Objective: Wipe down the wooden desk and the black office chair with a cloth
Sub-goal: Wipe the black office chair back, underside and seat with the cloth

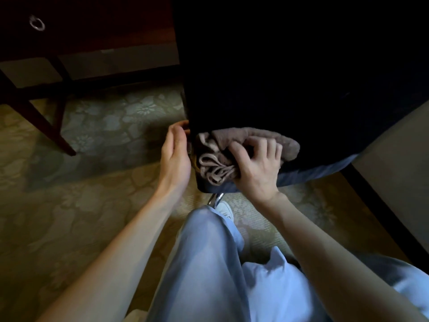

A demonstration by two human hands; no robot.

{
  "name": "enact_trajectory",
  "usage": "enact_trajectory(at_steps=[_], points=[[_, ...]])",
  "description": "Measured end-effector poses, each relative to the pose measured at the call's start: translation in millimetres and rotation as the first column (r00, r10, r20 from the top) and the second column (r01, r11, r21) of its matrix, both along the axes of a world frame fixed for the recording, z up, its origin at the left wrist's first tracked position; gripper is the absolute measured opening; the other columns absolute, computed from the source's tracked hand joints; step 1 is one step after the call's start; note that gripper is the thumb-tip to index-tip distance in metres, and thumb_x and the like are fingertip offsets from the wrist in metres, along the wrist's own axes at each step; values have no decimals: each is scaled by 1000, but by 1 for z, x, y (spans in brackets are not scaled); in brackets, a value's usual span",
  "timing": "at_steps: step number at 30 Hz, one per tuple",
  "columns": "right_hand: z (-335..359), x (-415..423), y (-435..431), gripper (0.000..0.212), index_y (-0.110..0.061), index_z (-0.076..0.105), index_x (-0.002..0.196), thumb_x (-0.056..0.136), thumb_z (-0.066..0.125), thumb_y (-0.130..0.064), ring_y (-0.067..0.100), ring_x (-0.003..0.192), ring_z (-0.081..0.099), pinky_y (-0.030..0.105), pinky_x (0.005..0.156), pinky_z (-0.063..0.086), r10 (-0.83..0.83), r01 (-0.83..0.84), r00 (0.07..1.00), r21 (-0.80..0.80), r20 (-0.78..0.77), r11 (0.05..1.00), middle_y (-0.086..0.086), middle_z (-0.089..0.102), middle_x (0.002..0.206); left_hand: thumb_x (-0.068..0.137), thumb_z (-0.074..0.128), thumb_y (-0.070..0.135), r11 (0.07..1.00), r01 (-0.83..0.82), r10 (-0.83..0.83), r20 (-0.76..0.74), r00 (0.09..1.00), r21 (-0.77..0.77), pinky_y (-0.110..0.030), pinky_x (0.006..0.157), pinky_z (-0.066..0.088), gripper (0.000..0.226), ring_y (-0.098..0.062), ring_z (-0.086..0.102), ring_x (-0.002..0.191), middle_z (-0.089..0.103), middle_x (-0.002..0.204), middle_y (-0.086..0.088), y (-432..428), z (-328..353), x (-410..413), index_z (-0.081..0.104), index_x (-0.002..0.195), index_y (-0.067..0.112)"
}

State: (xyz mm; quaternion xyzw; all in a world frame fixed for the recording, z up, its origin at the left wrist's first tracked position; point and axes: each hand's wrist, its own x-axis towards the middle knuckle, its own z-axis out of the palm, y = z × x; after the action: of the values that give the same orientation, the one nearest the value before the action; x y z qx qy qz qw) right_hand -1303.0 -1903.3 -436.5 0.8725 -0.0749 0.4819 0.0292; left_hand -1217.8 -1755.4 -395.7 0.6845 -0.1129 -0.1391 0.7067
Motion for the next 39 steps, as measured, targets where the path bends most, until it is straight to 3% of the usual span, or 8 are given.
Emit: enact_trajectory(at_steps=[5,13,17,23,26,30,33,39], points=[[-71,-5,-20,27,-20,61,115,88,65,-23,28,81,38,40,69,29,102,-156,937,-138,-334,978,10,39,93,115,31,30,998,-45,45,-24,999,-37,2,71,42,37,25,61,84,69,87,40,-5,-3,11,63,100,39],[-96,-18,-23,42,-20,58,115,74,61,-14,30,87,44,41,72,31,50,-116,800,-72,-598,991,9,48,96,113,38,29,998,-23,23,7,1000,-58,1,76,42,28,23,61,91,69,94,40,-1,-7,6,63,103,38],[-64,-31,-13,38,-16,69,112,83,50,-31,33,87,50,42,73,40,114,-102,824,52,-555,993,12,56,96,112,39,33,999,4,-1,50,999,-52,0,78,42,28,19,62,95,71,99,35,4,-6,7,66,105,37],[24,-24,9,33,-21,56,122,92,60,-35,30,87,41,40,73,32,101,-100,992,20,-81,995,9,42,107,112,32,45,999,1,-2,-9,1000,-43,-19,85,53,51,-9,73,102,80,102,5,9,1,14,77,101,24],[45,-9,16,29,-22,56,123,98,51,-35,31,91,43,42,76,34,78,-79,997,-22,-12,997,10,47,113,110,34,49,997,42,-44,-24,999,-69,-27,82,56,55,-15,75,99,80,102,-3,13,5,12,79,102,19],[9,0,21,28,-24,57,119,91,59,-23,31,88,44,42,73,37,30,-33,998,-63,-48,997,14,62,102,112,37,40,999,22,-20,48,999,-50,-13,71,52,49,-1,74,84,80,86,9,12,8,14,77,88,23],[-29,11,23,45,-24,55,115,78,79,-19,28,82,40,40,69,33,-7,2,995,-50,-99,999,10,44,100,106,39,44,998,25,-20,81,997,-64,-10,70,49,44,2,72,79,79,84,12,10,4,17,75,90,25],[-88,6,19,57,-24,51,119,73,85,-26,27,80,39,39,67,32,75,-121,889,-72,-452,990,9,36,92,100,47,35,996,70,-64,132,989,-45,-26,87,50,34,-9,70,96,77,94,11,13,-5,24,77,89,45]])
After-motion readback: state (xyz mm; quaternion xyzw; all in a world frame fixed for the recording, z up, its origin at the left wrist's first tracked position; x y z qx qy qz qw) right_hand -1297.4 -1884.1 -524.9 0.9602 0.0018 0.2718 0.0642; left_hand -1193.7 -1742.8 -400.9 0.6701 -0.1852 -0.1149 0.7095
